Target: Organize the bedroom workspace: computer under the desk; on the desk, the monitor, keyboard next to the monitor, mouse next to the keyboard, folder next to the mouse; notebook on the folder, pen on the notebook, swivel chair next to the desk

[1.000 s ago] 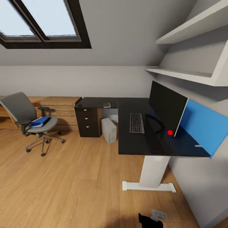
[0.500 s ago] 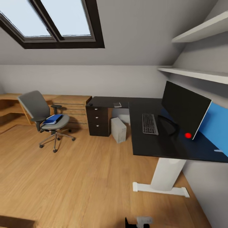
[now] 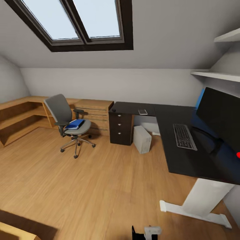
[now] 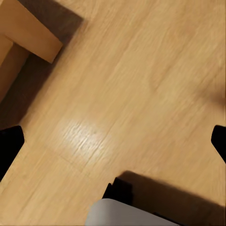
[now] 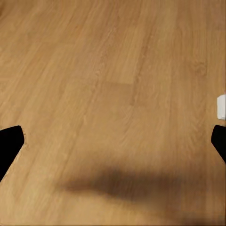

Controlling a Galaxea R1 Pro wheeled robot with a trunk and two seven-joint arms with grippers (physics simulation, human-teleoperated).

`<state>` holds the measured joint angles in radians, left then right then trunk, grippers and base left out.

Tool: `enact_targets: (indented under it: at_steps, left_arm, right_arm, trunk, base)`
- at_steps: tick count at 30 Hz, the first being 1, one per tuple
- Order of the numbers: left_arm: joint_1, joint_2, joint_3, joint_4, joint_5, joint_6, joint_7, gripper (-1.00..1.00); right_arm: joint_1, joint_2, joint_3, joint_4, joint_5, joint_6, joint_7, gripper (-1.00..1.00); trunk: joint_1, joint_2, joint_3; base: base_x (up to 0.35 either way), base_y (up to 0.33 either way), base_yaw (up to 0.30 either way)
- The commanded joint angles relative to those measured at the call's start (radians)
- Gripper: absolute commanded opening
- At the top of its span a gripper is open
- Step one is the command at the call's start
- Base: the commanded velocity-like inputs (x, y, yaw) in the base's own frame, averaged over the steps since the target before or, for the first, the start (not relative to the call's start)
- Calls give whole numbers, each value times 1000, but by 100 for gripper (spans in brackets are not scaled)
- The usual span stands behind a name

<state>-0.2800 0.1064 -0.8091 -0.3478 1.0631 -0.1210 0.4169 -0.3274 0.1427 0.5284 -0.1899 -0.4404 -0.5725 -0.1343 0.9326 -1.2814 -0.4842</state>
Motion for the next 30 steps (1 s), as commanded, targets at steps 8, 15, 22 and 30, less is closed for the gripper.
enact_targets:
  at_steps: [8,15,22,30]
  left_arm:
    - [-1,-13,-10,29,10,-4,4,100]
    - [-1,-52,-10,77,7,-6,3,100]
    - [-1,-56,-10,83,6,-8,3,100]
    - [-1,-56,-9,84,5,-12,3,100]
  right_arm:
    - [-1,0,10,25,-2,-30,-8,100]
    - [-1,0,9,30,-1,-45,-8,100]
    - [-1,-1,8,30,-1,-47,-8,100]
    - [-1,-1,8,30,-3,-47,-8,100]
  trunk:
    - [0,-1,11]
    - [0,-1,21]
    - [0,-1,23]
    - [0,-1,23]
  base:
    - [169,117,28]
    - [244,92,2]
    - [313,94,0]
    - [325,15,0]
